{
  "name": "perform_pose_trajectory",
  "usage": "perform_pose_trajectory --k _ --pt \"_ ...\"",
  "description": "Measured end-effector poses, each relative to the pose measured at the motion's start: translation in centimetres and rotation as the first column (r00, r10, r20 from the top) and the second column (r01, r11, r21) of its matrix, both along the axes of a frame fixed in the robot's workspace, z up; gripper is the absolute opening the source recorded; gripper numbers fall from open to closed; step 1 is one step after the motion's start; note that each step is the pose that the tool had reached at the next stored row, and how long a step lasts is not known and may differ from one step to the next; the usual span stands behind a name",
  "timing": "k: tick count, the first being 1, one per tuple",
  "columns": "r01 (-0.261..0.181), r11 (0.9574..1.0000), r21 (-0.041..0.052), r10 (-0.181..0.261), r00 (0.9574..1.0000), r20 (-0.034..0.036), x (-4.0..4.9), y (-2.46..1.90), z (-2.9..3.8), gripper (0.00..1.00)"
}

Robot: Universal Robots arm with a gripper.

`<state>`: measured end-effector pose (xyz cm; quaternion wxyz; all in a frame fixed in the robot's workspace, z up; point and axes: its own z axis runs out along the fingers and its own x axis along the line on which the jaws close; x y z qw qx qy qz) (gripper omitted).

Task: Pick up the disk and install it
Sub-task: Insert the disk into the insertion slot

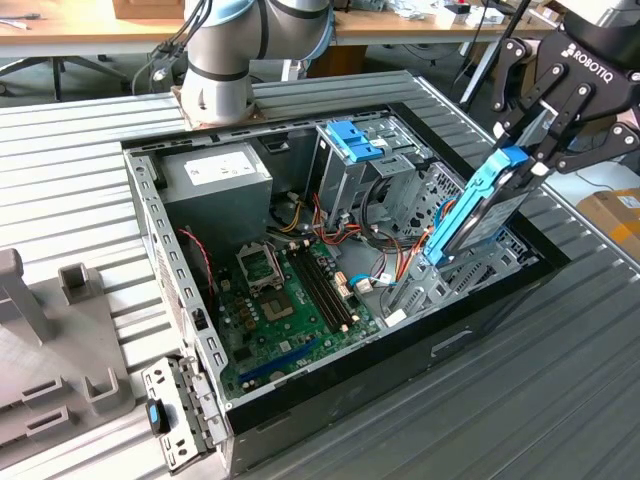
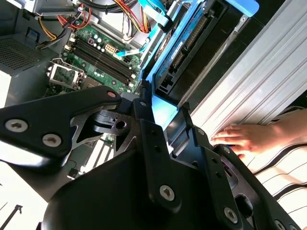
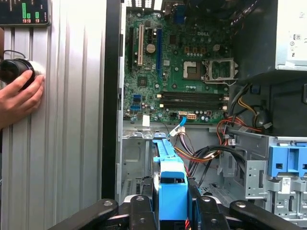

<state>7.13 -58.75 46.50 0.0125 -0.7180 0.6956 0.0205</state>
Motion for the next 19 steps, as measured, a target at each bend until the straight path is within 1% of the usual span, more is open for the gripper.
perform_pose_trajectory --k 2,8,10,14,17,19 --pt "0.001 1.0 0.0001 -0.001 1.0 0.0001 0.05 0.0 -0.12 0.36" --pt "0.029 0.9996 0.0001 -0.029 0.9996 0.0 0.17 -0.01 -0.3 0.36" --pt "0.031 0.9995 0.0001 -0.031 0.9995 0.0 0.17 -0.01 -0.48 0.36" --pt "0.032 0.9995 0.0001 -0.032 0.9995 0.0 0.17 -0.01 -1.15 0.36" --pt "0.032 0.9995 0.0 -0.032 0.9995 0.0 0.17 -0.01 -1.17 0.36" --pt "0.032 0.9995 0.0002 -0.032 0.9995 0.0001 0.17 0.0 -1.46 0.36"
